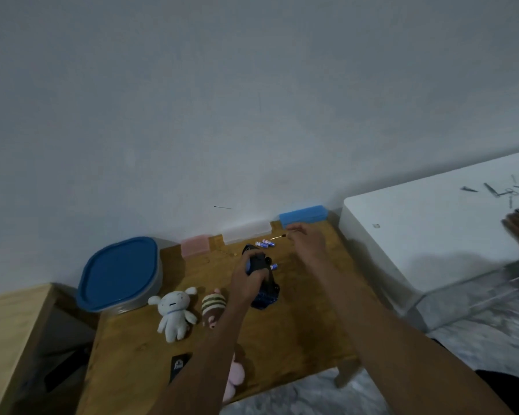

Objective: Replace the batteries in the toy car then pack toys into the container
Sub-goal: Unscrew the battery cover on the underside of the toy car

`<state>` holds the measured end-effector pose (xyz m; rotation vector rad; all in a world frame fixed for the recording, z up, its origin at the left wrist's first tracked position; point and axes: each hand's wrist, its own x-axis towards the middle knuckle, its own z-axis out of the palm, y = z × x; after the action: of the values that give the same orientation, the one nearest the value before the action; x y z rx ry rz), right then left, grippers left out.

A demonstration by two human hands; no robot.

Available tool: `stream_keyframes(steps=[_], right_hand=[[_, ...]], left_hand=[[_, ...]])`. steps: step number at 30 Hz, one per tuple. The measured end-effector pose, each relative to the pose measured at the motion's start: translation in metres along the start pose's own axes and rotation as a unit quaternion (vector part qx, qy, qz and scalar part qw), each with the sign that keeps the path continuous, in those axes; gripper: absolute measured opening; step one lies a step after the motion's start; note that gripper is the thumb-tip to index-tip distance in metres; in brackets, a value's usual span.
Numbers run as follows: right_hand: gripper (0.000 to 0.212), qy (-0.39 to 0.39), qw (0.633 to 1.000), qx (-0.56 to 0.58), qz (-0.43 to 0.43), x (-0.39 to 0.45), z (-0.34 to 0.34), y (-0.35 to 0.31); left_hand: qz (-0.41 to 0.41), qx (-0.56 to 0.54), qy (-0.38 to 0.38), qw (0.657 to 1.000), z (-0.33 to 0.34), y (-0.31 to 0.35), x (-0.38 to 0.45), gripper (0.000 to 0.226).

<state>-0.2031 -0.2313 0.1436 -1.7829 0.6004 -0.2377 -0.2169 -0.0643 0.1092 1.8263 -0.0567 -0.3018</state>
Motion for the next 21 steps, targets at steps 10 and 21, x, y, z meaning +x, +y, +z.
stream_keyframes(steps=[10, 21], right_hand=[[0.011, 0.007, 0.971, 0.228, 0.076, -0.008, 0.001, -0.003], [0.026, -0.010, 0.987, 0.161, 0.013, -0.011, 0.015, -0.002]], left_hand=[[0.017, 0.007, -0.009, 1.000, -0.011, 0.001, -0.004, 0.045], [0.042, -0.005, -0.011, 0.999, -0.018, 0.003, 0.003, 0.048]])
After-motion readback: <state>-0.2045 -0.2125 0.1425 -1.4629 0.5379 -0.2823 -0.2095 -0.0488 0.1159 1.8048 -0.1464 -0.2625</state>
